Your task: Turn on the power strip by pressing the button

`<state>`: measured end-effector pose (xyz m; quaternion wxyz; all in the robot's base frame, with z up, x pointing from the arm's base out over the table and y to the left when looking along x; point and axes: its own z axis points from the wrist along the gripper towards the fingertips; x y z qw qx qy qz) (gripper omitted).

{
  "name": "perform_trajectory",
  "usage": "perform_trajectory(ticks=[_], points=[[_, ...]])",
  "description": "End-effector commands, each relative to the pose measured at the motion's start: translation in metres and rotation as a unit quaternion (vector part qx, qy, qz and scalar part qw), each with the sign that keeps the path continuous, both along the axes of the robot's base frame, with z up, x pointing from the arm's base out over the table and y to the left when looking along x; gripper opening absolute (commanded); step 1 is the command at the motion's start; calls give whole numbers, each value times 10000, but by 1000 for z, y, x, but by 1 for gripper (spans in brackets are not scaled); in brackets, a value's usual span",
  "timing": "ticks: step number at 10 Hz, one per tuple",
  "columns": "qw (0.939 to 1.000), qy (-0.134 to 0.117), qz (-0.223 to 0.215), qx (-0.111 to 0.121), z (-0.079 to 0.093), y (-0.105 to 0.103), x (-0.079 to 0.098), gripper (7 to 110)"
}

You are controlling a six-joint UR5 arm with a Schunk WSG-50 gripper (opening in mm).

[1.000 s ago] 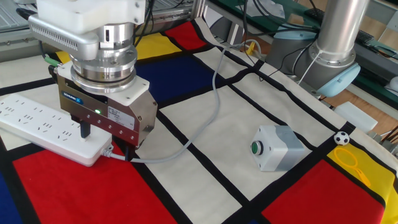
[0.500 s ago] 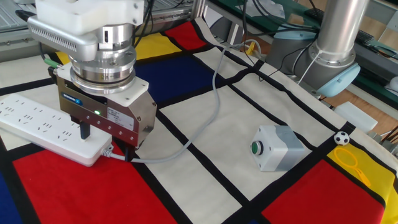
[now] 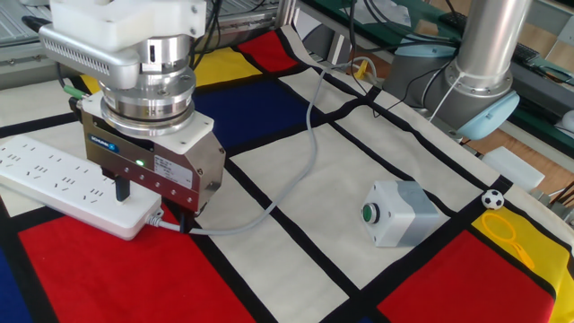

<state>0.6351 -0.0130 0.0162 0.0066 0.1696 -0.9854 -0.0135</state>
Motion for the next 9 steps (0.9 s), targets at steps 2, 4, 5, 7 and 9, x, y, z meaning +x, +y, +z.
perform_trajectory(ticks=[2,4,5,7,9], points=[[10000,-17,-28,56,1,1,2,88],[10000,-10,-28,71,1,2,1,88],[10000,-10,-36,71,1,2,1,88],[10000,-2,-28,71,0,2,0,88],[10000,6,-28,79,0,2,0,88]])
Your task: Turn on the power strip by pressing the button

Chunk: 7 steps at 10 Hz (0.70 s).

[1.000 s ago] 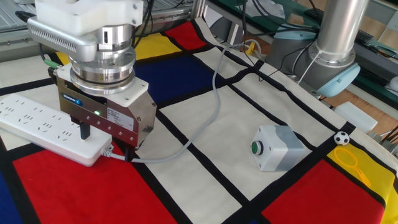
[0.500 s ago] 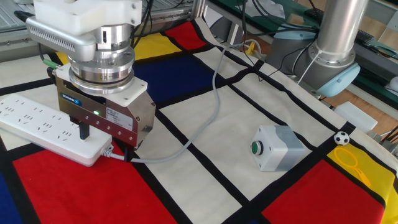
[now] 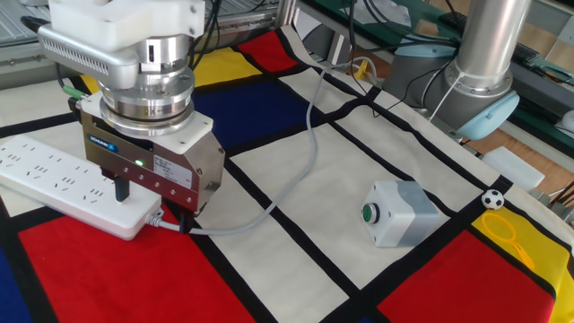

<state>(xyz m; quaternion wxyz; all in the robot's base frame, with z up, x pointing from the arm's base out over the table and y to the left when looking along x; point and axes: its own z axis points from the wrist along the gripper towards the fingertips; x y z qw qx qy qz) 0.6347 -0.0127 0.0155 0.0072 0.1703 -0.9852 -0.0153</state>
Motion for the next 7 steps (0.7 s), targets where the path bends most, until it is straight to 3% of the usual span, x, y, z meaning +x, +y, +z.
perform_trajectory(ticks=[1,7], points=[[10000,-3,-28,62,1,1,0,88],[10000,-11,-28,70,-1,2,1,88]])
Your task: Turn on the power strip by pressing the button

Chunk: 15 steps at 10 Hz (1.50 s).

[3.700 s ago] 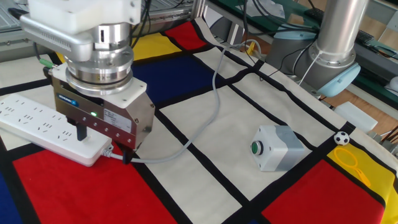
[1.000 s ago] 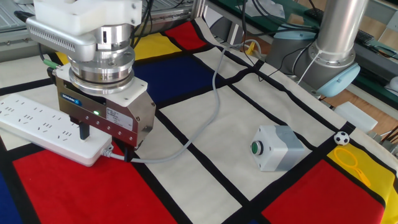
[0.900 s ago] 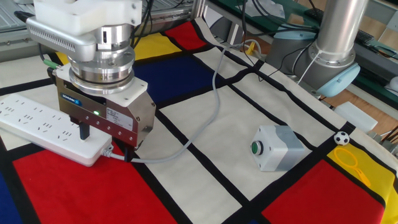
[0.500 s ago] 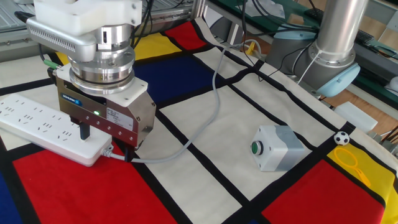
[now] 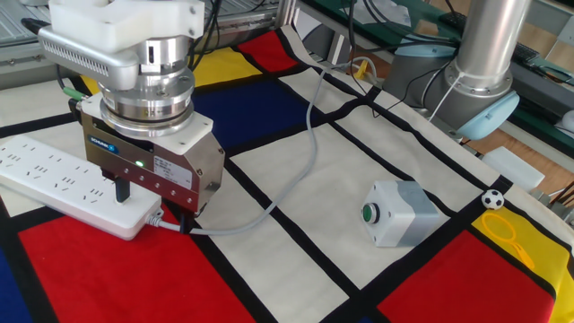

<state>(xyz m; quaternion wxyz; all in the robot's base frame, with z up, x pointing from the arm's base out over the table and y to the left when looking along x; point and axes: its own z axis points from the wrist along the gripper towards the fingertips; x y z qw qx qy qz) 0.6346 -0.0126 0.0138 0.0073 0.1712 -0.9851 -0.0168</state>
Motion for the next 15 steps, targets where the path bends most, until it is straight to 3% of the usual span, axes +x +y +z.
perform_trajectory(ticks=[1,15], points=[[10000,-14,-36,55,0,1,1,88],[10000,9,-36,55,-3,2,1,88]])
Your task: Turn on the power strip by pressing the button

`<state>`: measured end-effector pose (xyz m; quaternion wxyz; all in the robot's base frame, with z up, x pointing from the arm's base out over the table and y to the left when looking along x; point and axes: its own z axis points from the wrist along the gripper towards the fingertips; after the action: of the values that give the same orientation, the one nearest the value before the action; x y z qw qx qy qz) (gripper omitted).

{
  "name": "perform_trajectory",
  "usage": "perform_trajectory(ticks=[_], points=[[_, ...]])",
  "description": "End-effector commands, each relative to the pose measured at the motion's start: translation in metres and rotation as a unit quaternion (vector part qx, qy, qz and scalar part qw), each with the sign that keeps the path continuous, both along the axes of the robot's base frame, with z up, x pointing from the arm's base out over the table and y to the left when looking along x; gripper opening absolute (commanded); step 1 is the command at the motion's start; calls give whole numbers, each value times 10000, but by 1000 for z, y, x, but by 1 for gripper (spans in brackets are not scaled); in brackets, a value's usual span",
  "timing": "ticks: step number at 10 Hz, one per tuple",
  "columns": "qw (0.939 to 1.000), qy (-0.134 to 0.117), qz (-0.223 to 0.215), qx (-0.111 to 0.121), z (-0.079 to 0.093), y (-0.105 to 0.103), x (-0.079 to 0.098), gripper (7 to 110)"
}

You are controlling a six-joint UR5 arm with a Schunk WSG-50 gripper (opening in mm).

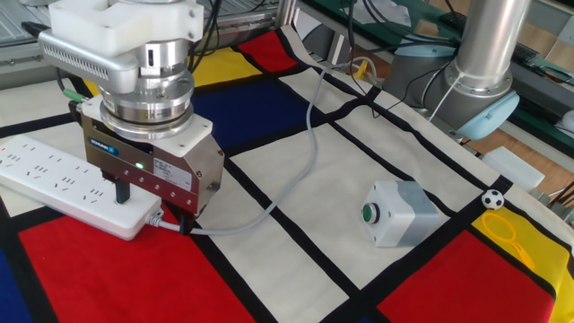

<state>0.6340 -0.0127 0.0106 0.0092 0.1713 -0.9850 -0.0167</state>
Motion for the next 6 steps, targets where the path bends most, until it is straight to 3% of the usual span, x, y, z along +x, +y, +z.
perform_trajectory(ticks=[1,6], points=[[10000,-9,-45,59,0,2,1,88],[10000,-1,-60,59,5,2,1,88]])
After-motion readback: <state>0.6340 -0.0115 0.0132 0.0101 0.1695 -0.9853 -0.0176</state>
